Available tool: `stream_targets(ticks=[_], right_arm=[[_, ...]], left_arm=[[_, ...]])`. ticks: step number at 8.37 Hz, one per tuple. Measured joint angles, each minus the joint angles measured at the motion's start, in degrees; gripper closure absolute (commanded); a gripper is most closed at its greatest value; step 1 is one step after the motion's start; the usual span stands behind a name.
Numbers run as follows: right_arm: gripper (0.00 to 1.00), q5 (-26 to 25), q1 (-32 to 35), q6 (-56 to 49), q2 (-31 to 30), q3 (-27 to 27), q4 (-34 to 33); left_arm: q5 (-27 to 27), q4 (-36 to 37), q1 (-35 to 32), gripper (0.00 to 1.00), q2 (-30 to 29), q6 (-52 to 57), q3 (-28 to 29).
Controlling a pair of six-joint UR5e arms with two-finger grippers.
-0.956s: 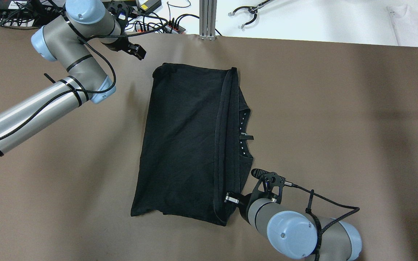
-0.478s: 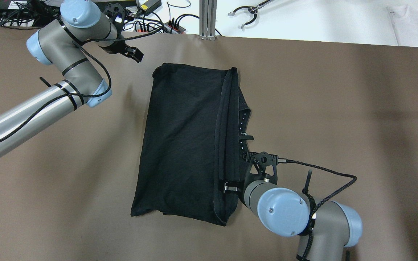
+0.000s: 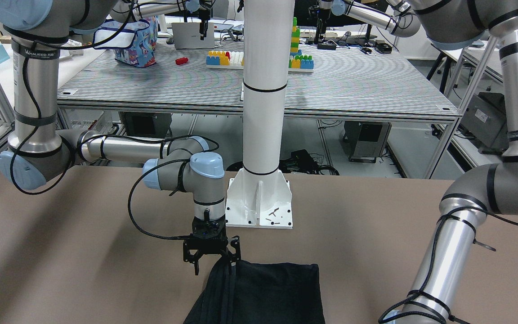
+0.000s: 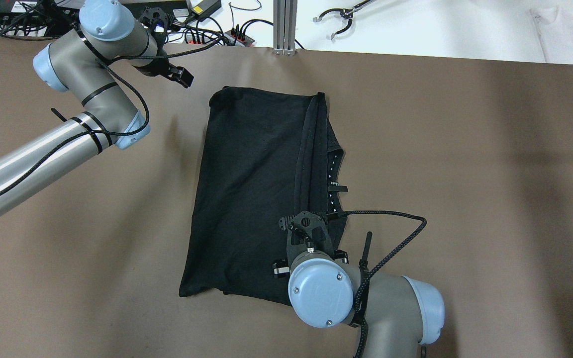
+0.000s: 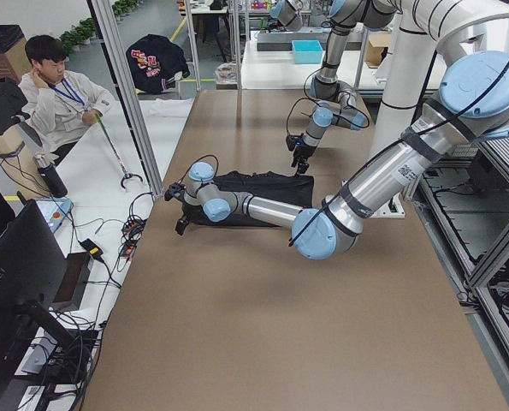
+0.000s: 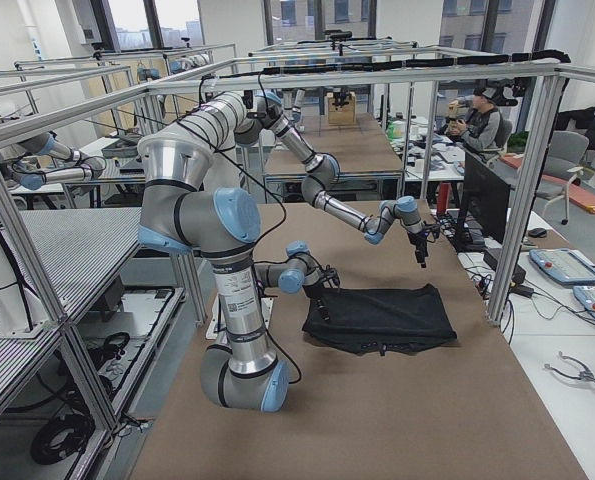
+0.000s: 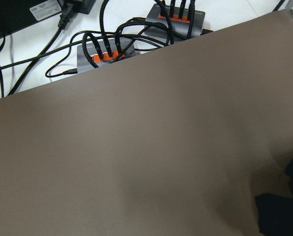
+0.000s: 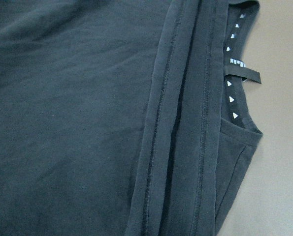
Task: Fold clothes
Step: 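Press the right gripper along the folded edge, smoothing it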
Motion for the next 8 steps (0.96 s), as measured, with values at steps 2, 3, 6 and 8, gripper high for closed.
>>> stream_targets(ticks=[2, 3, 6, 8], right_arm=[[0.44, -0.1, -1.2, -3.1, 1.1, -1.5, -0.8], [0.5, -0.1, -2.0, -3.9, 1.3, -1.9, -1.2], [0.51, 0.0, -3.5, -4.5, 1.6, -2.5, -2.4], [0.54, 0.0, -4.2, -4.6, 1.7, -3.3, -2.7]], left_arm=[[-0.1, -0.1, 0.0, 0.0, 0.2, 0.0, -0.1], [-0.1, -0.1, 0.0, 0.0, 0.2, -0.1, 0.0], [-0.1, -0.1, 0.0, 0.0, 0.2, -0.1, 0.0], [-0.1, -0.1, 0.0, 0.0, 0.3, -0.1, 0.0]])
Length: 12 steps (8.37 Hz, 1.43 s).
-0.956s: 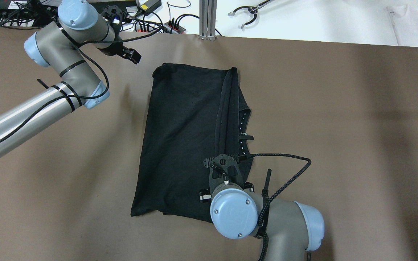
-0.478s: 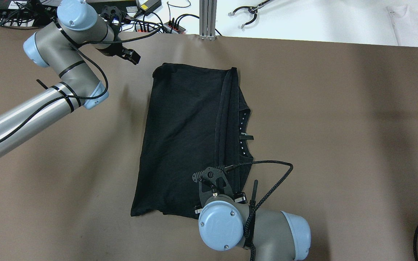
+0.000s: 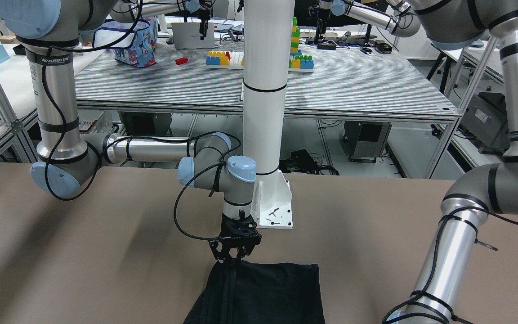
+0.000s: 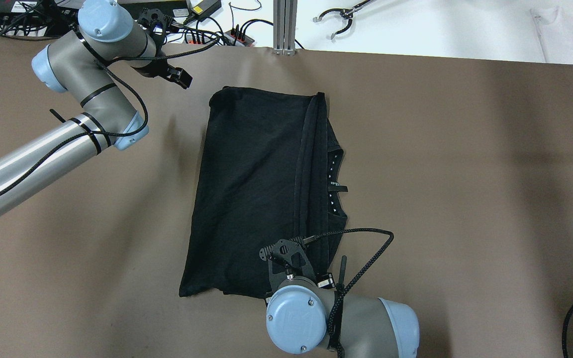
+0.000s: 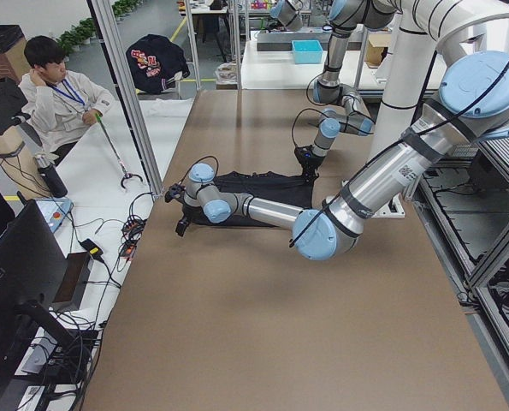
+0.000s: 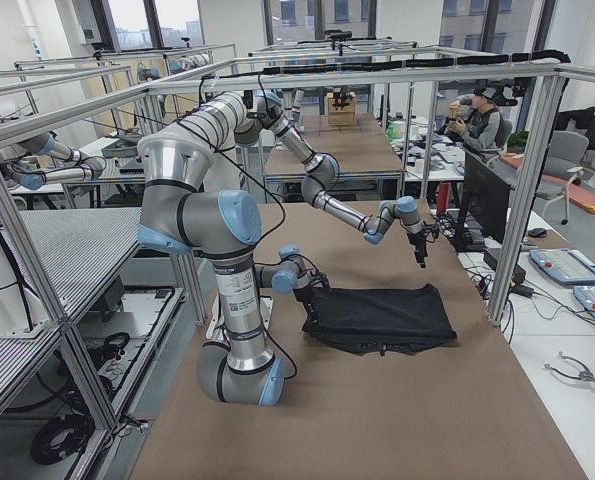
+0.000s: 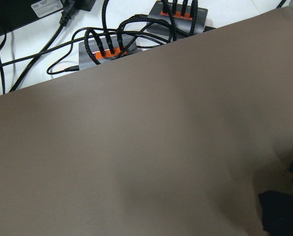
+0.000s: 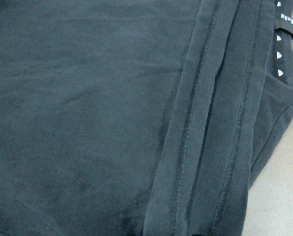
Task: Fold clothes
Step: 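Press the right gripper along the folded edge, smoothing it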
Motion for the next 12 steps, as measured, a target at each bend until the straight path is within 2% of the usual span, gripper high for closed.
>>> stream_targets(ticks=[2, 3, 6, 12], right_arm=[[0.66, -0.1, -0.2, -0.1, 0.2, -0.5, 0.0], [0.69, -0.1, -0.2, -0.1, 0.4, -0.7, 0.0], [1.0, 0.2, -0.2, -0.9, 0.8, -0.8, 0.0], [1.0, 0.4, 0.3, -1.2, 0.2, 0.1, 0.1]], left_arm=[[0.0, 0.0, 0.0, 0.0, 0.0, -0.1, 0.0], [-0.1, 0.0, 0.0, 0.0, 0.0, -0.4, 0.0], [-0.1, 0.0, 0.1, 0.0, -0.1, -0.7, 0.0], [0.0, 0.0, 0.0, 0.0, 0.0, -1.1, -0.1]])
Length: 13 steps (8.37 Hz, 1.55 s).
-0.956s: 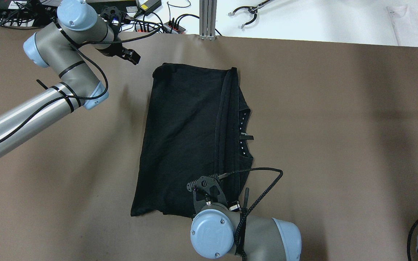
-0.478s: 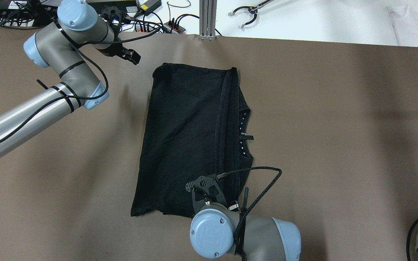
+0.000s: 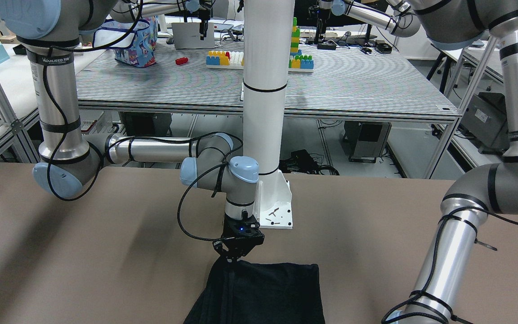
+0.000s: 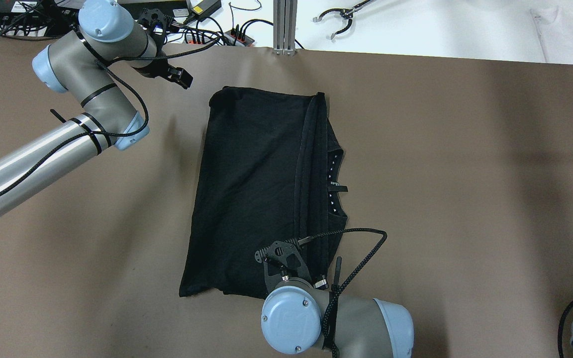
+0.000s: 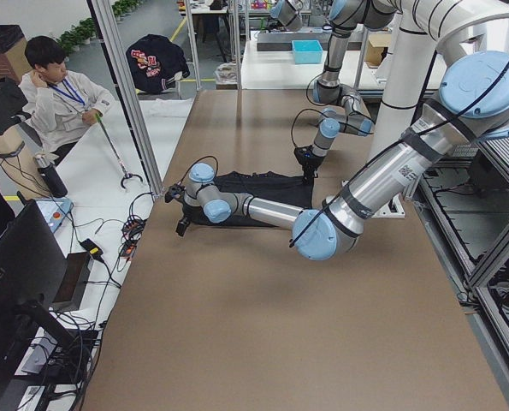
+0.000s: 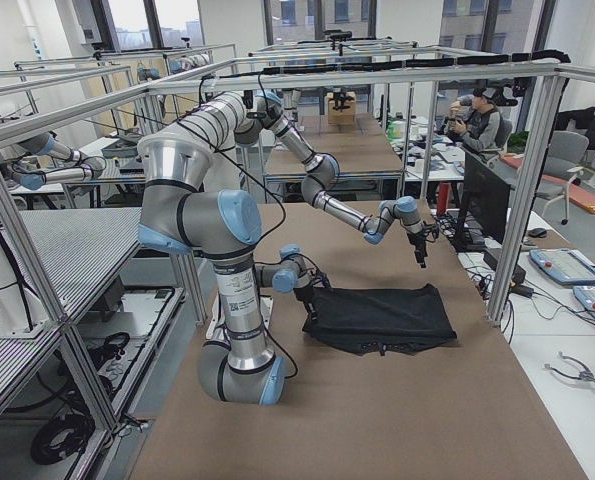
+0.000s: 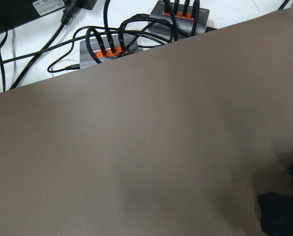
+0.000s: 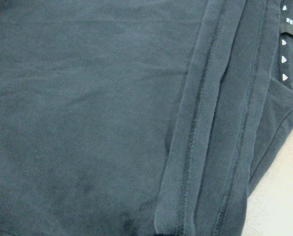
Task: Fold clothes
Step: 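Press the right gripper along the folded edge, smoothing it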
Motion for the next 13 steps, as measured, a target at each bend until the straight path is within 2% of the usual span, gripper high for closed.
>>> stream_targets(ticks=[4, 6, 7, 9, 11, 13], right_arm=[[0.98, 0.0, 0.3, 0.4, -9.8, 8.0, 0.3], [0.16, -0.3, -1.1, 3.1, -12.7, 9.3, 0.5], [0.08, -0.4, -2.0, 5.2, -13.1, 9.5, 0.6], [0.06, -0.4, -1.8, 7.7, -12.8, 10.7, 1.3], [0.06, -0.2, 1.4, 7.4, -12.2, 10.8, 3.7], [0.06, 0.1, 6.4, 3.8, -10.5, 8.0, 6.5]], left_arm=[[0.1, 0.0, 0.1, 0.0, 0.0, -0.3, 0.0], [0.1, 0.0, 0.1, 0.0, 0.0, -0.3, 0.0], [0.1, 0.0, 0.1, 0.0, 0.0, -0.3, 0.0], [0.1, 0.0, 0.1, 0.0, 0.0, -0.3, 0.0], [0.0, 0.0, 0.1, 0.0, 0.0, -0.3, 0.0], [-0.1, 0.0, 0.1, 0.0, 0.0, -0.3, 0.0]])
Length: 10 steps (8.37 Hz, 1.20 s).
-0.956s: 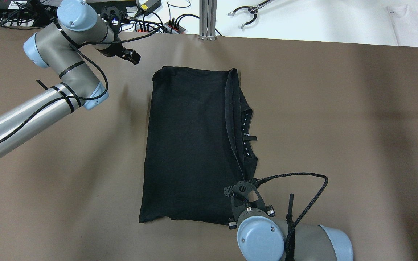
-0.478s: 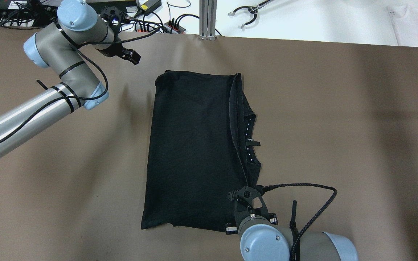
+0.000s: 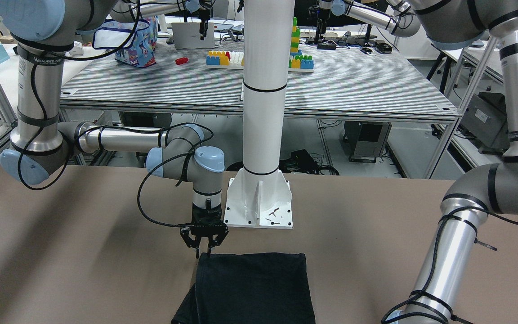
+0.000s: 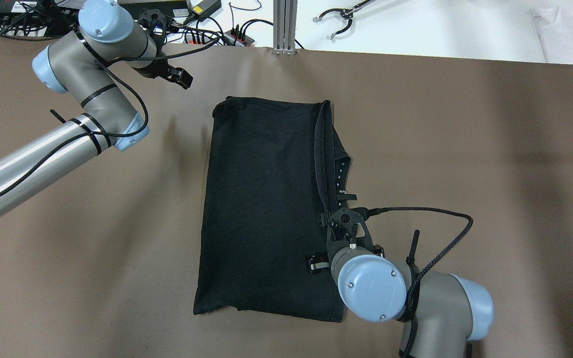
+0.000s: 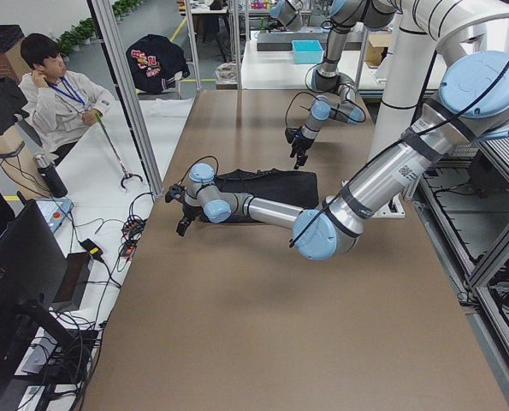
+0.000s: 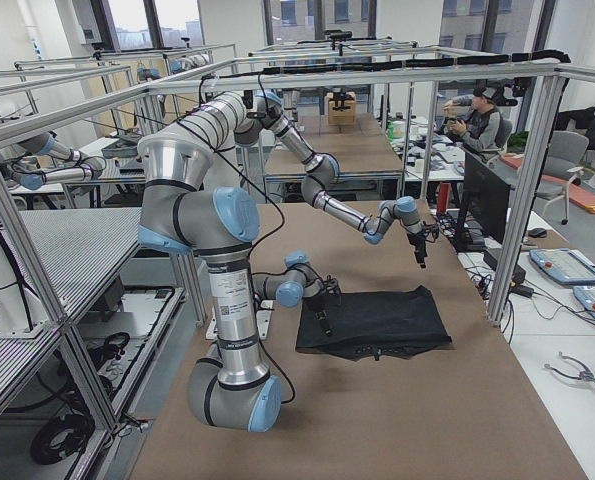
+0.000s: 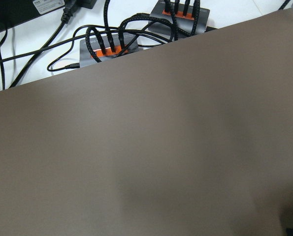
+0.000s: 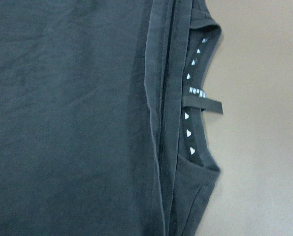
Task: Fold clothes
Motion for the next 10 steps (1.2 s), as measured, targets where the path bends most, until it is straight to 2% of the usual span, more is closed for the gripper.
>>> stream_targets(ticks=[2, 6, 8, 10], right_arm=[[0.06, 2.4, 5.5, -6.7, 5.4, -8.0, 0.7], [0.07, 5.7, 11.3, -11.2, 16.2, -25.5, 1.0], [0.07, 5.9, 12.7, -14.4, 17.2, -29.9, 1.0], [0.07, 6.3, 13.9, -16.4, 17.4, -31.9, 1.0]], left_arm=[[-0.1, 0.0, 0.0, 0.0, -0.1, 0.0, 0.0], [-0.2, 0.1, 0.0, 0.0, 0.0, 0.1, 0.1], [-0.2, 0.0, 0.0, 0.0, 0.0, 0.1, 0.0], [-0.2, 0.0, 0.0, 0.0, 0.1, 0.1, 0.0]])
